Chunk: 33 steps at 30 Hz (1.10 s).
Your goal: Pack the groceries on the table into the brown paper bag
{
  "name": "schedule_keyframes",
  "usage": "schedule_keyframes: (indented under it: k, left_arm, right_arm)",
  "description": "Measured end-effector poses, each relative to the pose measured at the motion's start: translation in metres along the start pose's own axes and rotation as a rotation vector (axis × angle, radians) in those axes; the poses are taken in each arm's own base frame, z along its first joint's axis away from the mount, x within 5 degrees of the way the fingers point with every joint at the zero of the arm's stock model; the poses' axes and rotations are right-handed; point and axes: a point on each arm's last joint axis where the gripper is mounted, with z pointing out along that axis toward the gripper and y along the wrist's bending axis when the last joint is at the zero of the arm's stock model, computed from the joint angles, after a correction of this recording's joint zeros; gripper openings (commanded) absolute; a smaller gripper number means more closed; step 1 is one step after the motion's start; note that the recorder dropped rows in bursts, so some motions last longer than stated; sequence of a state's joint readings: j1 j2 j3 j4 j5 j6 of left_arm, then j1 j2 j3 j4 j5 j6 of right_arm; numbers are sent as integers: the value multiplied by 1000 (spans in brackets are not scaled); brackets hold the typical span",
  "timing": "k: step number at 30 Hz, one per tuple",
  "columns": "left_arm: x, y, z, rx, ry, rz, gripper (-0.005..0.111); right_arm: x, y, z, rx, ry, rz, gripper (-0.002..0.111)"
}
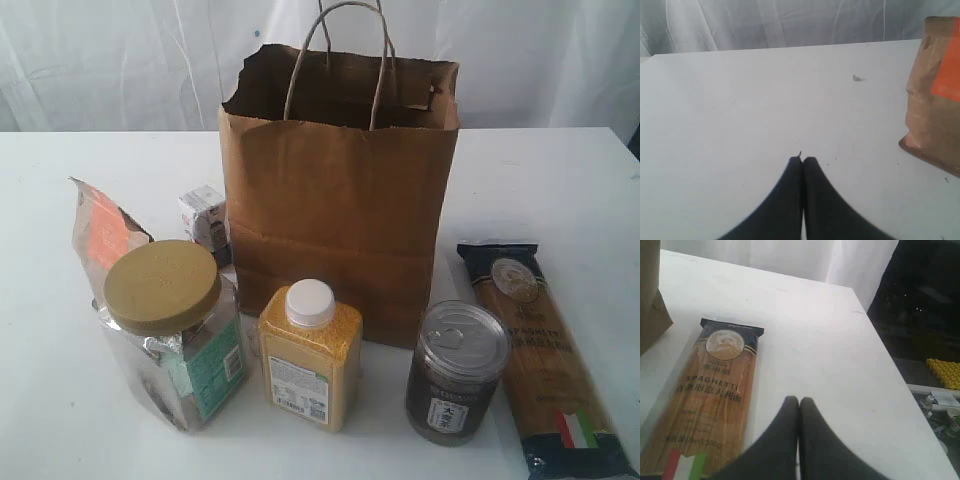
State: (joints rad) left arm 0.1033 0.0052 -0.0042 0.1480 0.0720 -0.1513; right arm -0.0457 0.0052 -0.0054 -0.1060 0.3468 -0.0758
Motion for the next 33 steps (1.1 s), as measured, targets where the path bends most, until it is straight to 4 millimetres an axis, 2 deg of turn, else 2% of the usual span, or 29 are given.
schedule_keyframes:
  k: [31,33]
  left_arm:
    - [0,0,0,8,-1,2,0]
    - [-1,-2,0,20,-15,-93,0]
  right_arm:
    - [0,1,0,-12,-2,-1,0]
    - [0,1,0,-12,-2,-1,0]
